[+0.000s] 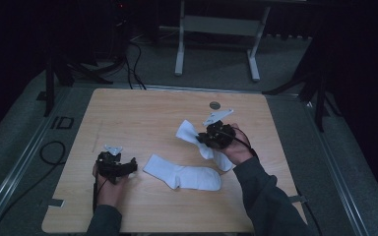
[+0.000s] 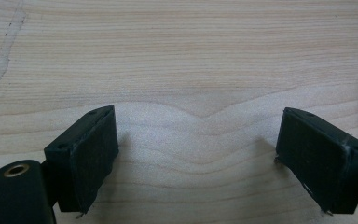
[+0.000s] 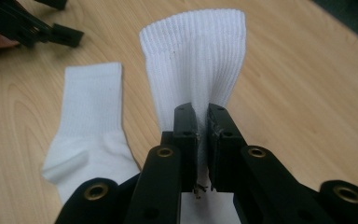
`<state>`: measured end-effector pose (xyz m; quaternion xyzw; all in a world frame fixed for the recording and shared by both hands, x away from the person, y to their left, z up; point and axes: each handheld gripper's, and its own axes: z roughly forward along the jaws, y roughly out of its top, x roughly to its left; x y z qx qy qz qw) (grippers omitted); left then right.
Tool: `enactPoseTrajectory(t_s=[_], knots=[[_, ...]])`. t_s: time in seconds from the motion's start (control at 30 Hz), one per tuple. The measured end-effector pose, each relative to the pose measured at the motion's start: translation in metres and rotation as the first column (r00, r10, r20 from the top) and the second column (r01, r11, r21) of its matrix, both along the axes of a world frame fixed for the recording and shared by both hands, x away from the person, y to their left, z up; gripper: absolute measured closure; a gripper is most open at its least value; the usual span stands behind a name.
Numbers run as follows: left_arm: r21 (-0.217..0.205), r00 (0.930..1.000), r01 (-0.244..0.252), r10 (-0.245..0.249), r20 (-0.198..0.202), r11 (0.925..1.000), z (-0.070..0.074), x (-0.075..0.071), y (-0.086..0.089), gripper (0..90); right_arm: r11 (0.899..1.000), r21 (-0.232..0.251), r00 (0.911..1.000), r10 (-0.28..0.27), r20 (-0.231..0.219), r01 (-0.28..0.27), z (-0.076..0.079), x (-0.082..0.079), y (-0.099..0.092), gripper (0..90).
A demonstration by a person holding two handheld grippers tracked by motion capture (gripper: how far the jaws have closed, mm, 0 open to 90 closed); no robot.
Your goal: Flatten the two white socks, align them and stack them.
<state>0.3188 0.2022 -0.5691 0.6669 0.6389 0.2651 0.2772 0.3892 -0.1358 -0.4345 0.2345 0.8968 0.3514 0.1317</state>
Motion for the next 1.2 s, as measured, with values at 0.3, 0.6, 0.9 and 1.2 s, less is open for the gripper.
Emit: enactPoseTrajectory(t_s=[0.3,0.6,0.9,1.2], knots=[[0.0,1.0,0.0,0.0,0.0,1.0,0.0,0.0,0.0,12.7,0.998,0.042,0.9966,0.043,0.07,-0.047,0.034,-0.022,0.004,83.1],[-0.001,1.0,0.0,0.0,0.001,1.0,0.0,0.0,0.0,12.7,0.99,0.096,0.9924,0.092,0.082,-0.1,0.047,-0.051,-0.002,82.9],[0.0,1.0,0.001,-0.001,-0.001,1.0,0.0,0.0,0.0,12.7,0.988,0.069,0.9903,0.139,0.011,-0.139,0.017,-0.061,0.013,82.6],[0.001,1.0,-0.001,0.001,-0.002,1.0,0.0,0.0,0.0,12.7,0.99,0.099,0.991,0.108,-0.079,-0.1,-0.02,-0.053,0.037,82.2]])
